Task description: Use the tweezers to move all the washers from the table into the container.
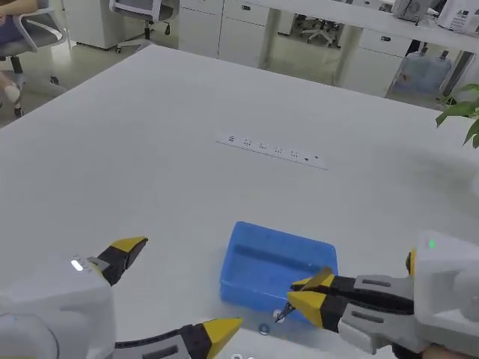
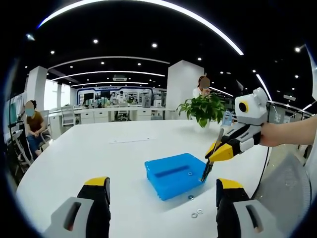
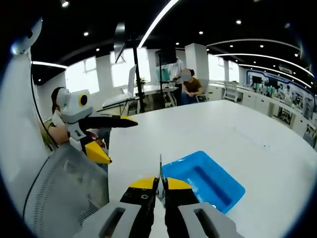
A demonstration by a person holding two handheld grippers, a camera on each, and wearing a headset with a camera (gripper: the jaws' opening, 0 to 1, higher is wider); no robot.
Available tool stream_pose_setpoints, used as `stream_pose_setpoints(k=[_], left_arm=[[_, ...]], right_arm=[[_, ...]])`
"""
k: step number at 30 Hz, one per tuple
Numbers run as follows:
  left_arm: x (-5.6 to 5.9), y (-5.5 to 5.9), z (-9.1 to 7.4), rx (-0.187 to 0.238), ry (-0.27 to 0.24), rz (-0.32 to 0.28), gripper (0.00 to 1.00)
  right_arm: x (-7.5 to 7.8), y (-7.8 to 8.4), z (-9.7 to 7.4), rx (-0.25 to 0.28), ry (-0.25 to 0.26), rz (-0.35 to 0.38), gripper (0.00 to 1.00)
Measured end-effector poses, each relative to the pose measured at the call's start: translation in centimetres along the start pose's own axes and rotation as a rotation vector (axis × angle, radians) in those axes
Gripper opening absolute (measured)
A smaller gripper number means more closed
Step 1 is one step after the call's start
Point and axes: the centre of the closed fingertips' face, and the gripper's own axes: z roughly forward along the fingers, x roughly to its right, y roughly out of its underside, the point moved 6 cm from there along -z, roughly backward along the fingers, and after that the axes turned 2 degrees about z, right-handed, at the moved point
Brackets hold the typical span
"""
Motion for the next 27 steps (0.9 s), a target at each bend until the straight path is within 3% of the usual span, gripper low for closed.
stream_pose_setpoints(k=[2, 6, 10, 13, 21, 27], left_arm=[[0.0, 0.1, 0.0, -0.004, -0.001, -0.001, 0.90], [0.0, 0.1, 0.0, -0.007, 0.001, 0.003, 0.90], [0.0, 0.1, 0.0, -0.004, 0.002, 0.001, 0.90], [0.0, 0.1, 0.0, -0.006, 0.000, -0.001, 0.90], [-0.2, 0.1, 0.0, -0.007, -0.005, -0.004, 0.89], [-0.2, 0.2, 0.0, -0.010, -0.005, -0.004, 0.89]], right_arm=[[0.9, -0.7, -0.2, 0.043, 0.017, 0.039, 0.02], [3.6, -2.3, -0.6, 0.176, 0.087, 0.220, 0.02], [6.4, -2.4, -0.6, 0.212, 0.174, 0.327, 0.02], [7.5, -1.8, 0.0, 0.176, 0.201, 0.346, 0.02], [8.7, 1.3, 2.2, -0.018, 0.209, 0.326, 0.02], [8.7, 2.0, 3.2, -0.082, 0.203, 0.297, 0.02]])
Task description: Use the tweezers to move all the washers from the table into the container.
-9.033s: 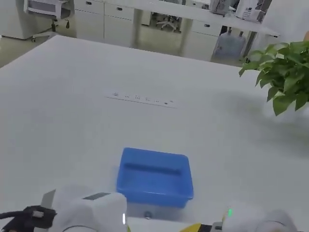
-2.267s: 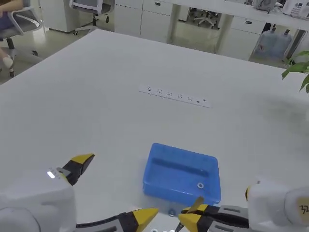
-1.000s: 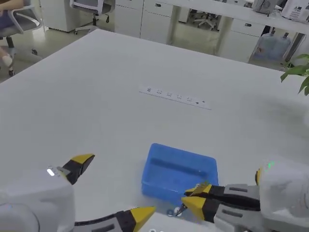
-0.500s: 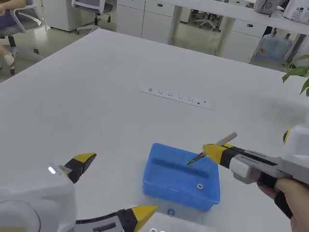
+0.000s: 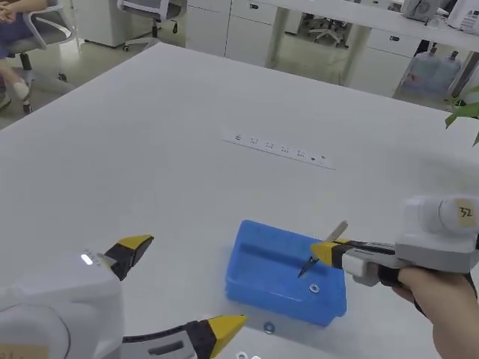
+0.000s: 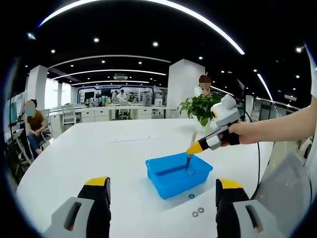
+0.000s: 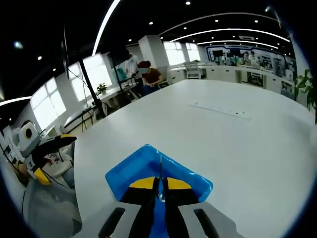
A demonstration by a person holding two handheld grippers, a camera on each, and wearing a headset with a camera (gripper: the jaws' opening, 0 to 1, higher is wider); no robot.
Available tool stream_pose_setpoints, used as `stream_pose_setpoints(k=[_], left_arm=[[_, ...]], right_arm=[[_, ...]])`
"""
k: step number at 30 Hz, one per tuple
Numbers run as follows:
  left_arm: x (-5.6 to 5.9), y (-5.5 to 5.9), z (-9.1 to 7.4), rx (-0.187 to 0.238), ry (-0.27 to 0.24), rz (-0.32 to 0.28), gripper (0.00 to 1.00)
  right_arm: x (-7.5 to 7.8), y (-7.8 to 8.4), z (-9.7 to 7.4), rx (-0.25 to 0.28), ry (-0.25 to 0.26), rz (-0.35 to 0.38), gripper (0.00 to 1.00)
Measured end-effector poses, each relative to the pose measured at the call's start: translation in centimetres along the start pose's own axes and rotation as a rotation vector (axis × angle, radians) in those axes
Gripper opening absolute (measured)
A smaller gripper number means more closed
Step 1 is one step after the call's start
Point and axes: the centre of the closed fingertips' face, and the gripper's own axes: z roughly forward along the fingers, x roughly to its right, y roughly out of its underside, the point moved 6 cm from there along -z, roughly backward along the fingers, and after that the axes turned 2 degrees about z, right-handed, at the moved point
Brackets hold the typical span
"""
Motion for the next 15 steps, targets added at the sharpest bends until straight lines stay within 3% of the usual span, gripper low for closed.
stream_pose_setpoints(k=[8, 15], left_arm=[[0.04, 0.06, 0.00, -0.006, -0.001, 0.001, 0.89], [0.16, -0.06, 0.00, 0.003, 0.007, -0.004, 0.90]], right_arm=[[-0.34, 0.79, 0.50, -0.047, 0.003, -0.031, 0.02], [0.31, 0.92, 0.41, -0.047, 0.017, -0.036, 0.02]])
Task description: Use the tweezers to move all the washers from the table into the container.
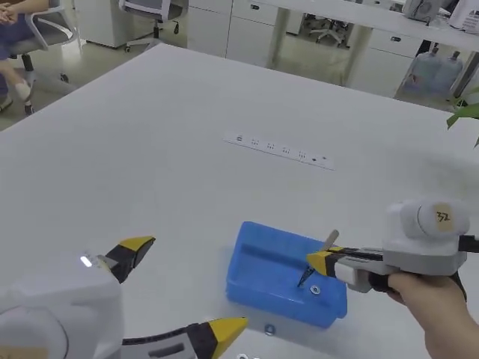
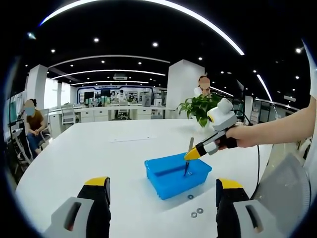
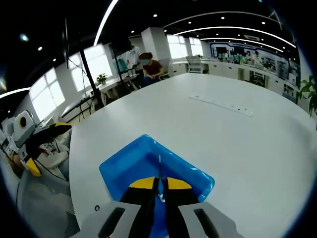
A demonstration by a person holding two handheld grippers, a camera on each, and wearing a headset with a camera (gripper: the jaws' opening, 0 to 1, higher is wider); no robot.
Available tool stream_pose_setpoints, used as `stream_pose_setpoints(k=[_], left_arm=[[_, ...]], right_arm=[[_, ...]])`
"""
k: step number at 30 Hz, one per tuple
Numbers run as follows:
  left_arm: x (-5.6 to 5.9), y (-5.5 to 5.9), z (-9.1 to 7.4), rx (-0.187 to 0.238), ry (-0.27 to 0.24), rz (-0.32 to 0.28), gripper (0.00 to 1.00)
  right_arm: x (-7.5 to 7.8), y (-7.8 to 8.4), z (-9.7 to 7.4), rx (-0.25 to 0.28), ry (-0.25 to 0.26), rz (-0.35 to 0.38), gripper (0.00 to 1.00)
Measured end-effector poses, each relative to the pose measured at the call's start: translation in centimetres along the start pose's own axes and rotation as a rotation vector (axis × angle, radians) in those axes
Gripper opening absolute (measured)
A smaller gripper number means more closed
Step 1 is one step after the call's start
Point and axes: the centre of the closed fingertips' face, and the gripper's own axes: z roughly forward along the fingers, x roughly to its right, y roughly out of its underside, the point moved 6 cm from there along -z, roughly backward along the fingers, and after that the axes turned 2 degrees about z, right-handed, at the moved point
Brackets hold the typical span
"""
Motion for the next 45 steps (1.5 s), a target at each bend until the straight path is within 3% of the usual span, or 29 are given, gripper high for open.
stream_pose_setpoints(k=[6, 8, 11, 15, 19, 26, 33, 40, 45], left_arm=[[0.0, 0.0, 0.0, -0.003, 0.002, 0.004, 0.90], [0.0, 0.1, 0.0, -0.010, -0.001, 0.007, 0.89], [0.0, 0.1, 0.0, -0.011, -0.002, 0.006, 0.89], [0.0, 0.1, 0.0, -0.006, 0.002, 0.000, 0.88], [-0.1, 0.2, 0.0, -0.014, -0.001, 0.003, 0.87], [0.1, 0.2, 0.0, -0.015, 0.016, -0.002, 0.86], [0.0, 0.3, 0.0, -0.018, 0.012, -0.007, 0.85], [-0.1, 0.3, -0.1, -0.017, 0.007, -0.010, 0.84], [-0.2, 0.3, -0.1, -0.015, 0.006, -0.012, 0.84]], right_arm=[[0.1, 0.0, -0.4, 0.023, 0.001, 0.017, 0.03], [0.0, -0.4, -0.7, 0.066, -0.008, 0.035, 0.03], [-1.3, -1.0, -1.7, 0.134, -0.037, 0.064, 0.03], [-3.2, -1.5, -3.0, 0.199, -0.077, 0.050, 0.03], [-5.0, -1.4, -3.9, 0.223, -0.115, 0.038, 0.02], [-7.6, 0.2, -3.7, 0.193, -0.209, 0.023, 0.02], [-9.4, 3.6, -1.9, 0.070, -0.265, 0.017, 0.03], [-10.0, 5.8, -1.0, -0.030, -0.270, -0.026, 0.03], [-10.3, 5.8, -1.1, -0.048, -0.257, -0.097, 0.03]])
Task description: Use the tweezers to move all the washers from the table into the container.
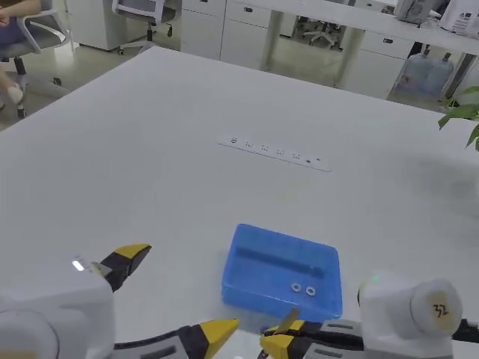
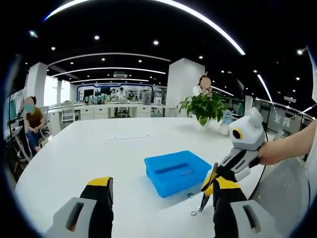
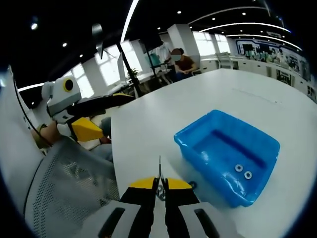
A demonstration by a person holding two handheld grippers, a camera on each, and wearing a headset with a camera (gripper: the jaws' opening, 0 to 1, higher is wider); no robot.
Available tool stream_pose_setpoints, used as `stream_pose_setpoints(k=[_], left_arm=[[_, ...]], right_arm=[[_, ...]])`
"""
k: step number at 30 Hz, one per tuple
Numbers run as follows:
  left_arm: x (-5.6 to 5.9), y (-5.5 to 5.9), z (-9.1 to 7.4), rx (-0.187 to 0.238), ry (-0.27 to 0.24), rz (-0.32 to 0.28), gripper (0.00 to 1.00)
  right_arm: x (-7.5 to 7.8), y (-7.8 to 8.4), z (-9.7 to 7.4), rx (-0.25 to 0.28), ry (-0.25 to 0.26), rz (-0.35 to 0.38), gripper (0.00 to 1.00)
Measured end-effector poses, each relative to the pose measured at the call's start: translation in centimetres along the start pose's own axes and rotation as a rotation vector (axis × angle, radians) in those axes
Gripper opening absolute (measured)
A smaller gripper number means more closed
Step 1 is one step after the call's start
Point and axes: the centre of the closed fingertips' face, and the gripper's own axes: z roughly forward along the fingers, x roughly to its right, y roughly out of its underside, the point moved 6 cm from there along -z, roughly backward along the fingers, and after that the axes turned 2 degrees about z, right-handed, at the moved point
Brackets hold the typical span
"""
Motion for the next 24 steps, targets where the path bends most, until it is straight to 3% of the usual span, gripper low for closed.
stream_pose_setpoints(k=[10, 14, 18, 24], left_arm=[[0.0, 0.0, 0.0, -0.002, 0.003, 0.001, 0.84], [0.0, 0.0, 0.0, -0.002, 0.002, 0.002, 0.84], [0.0, 0.0, 0.0, -0.001, 0.003, 0.001, 0.84], [0.0, 0.0, 0.0, -0.001, 0.003, 0.002, 0.84]], right_arm=[[-2.5, -0.1, 0.8, -0.081, -0.027, -0.320, 0.03], [-2.3, -0.1, 0.7, -0.074, -0.017, -0.323, 0.02], [-1.6, -0.1, 0.1, -0.047, -0.004, -0.247, 0.02], [-1.0, -1.8, -1.6, 0.044, 0.001, -0.175, 0.02]])
